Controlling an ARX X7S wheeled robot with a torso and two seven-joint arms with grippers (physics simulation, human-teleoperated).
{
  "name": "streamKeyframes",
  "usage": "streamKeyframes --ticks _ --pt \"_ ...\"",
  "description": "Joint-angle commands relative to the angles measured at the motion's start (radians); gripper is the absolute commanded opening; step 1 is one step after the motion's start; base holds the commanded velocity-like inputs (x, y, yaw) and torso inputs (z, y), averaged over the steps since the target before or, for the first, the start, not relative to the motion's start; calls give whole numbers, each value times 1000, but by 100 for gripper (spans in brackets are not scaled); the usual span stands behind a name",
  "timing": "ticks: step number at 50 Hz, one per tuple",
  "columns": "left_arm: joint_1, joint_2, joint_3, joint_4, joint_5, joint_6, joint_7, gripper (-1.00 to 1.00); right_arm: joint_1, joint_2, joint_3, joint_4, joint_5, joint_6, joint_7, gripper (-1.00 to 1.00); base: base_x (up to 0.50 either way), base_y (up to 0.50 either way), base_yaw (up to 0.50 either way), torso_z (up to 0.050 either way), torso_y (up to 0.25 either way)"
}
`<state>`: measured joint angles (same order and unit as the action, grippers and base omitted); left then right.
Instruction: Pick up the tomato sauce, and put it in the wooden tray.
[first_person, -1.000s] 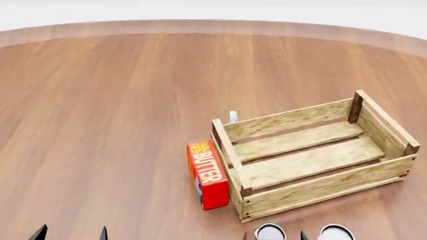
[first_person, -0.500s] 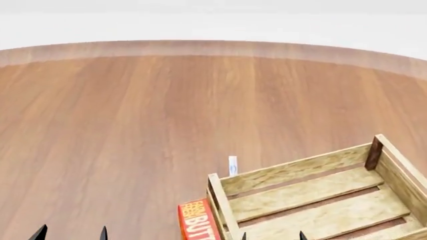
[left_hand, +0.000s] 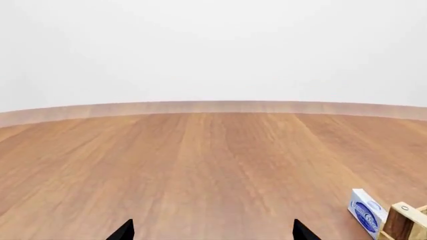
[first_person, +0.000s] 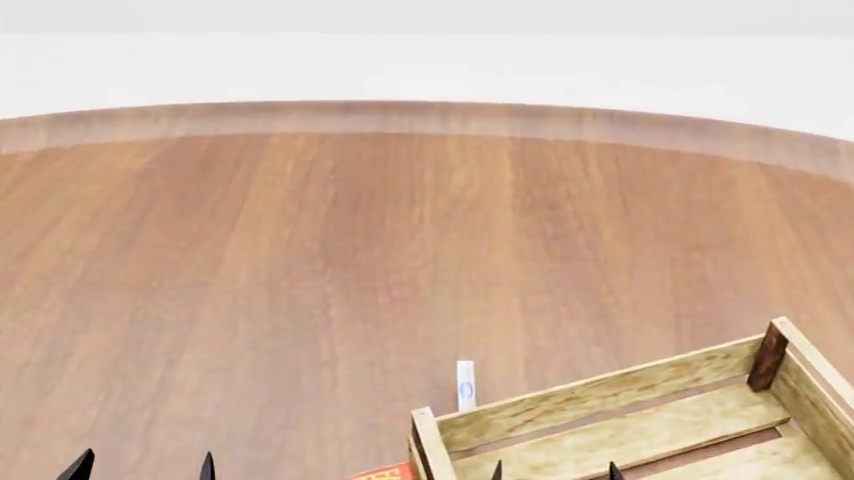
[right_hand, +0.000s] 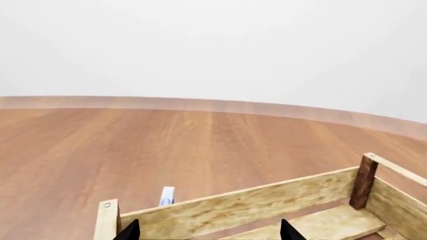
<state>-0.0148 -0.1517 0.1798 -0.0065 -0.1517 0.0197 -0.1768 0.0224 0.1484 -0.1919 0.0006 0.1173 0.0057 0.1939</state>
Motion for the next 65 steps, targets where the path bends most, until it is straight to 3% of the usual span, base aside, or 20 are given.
streamKeyframes --ticks 1,20,65 --pt "-1 -6 8 -1 -6 2 -7 100 7 1 -7 17 -1 -7 17 100 0 0 0 0 0" --pt "-2 -16 19 -1 -16 4 -18 100 -16 17 -31 -61 -38 71 77 100 0 0 0 0 0" --pt "-7 -35 44 -3 -35 10 -41 100 -438 131 -61 -370 -153 -31 234 100 0 0 0 0 0"
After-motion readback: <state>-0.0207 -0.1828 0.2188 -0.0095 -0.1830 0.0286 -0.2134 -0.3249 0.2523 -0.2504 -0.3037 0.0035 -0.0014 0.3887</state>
